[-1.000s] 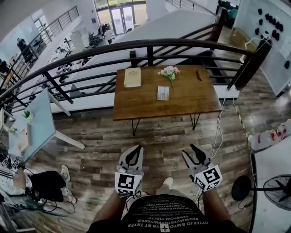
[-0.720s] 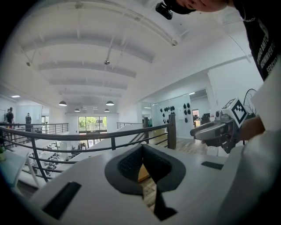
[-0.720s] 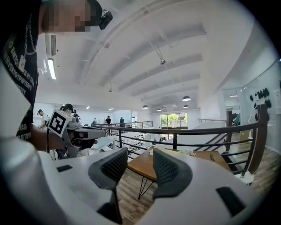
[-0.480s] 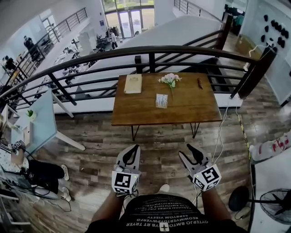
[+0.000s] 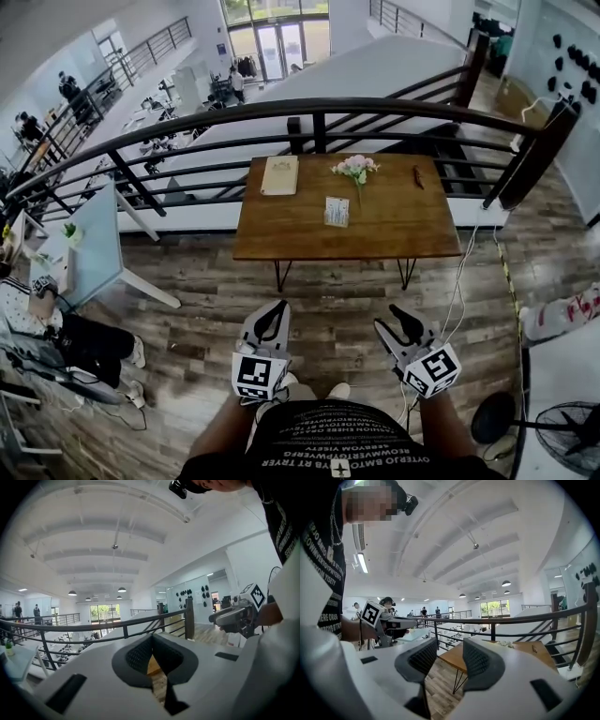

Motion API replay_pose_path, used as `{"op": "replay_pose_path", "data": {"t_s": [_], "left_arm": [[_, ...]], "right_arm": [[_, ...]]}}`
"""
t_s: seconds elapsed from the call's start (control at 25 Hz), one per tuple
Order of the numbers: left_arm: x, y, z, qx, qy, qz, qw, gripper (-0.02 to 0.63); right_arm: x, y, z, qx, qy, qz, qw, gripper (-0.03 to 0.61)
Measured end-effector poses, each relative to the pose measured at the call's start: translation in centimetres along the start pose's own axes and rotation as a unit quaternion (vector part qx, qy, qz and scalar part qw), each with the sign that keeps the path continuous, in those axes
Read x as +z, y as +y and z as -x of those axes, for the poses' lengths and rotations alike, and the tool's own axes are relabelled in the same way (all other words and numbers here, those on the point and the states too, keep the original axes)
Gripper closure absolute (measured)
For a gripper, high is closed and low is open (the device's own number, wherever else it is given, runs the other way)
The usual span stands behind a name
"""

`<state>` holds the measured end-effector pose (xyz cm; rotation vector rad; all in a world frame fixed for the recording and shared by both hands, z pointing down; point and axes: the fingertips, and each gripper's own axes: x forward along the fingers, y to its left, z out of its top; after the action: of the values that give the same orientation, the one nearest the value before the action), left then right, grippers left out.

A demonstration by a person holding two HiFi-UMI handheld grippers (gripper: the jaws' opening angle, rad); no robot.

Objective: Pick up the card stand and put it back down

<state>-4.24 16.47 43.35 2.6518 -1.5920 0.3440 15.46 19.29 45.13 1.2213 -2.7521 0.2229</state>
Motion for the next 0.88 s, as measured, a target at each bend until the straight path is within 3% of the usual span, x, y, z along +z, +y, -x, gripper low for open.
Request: {"op": "replay_pose_path", "data": {"t_s": [0.36,0.88], "left_arm": [[-0.8,-0.1,-0.2,-0.010,0.010,0.007,0.9999,0.591],[0.7,2.7,-6.2,-0.036,-0.023,0.000,0.9991,0.591]], "right_arm": [[-1.2,-0.6,-0.6,-0.007,0.004,-0.022,1.000,0.423],[-0.1,-3.3,-6.1,-0.038,0.021,-0.009,0.999,0.428]]}}
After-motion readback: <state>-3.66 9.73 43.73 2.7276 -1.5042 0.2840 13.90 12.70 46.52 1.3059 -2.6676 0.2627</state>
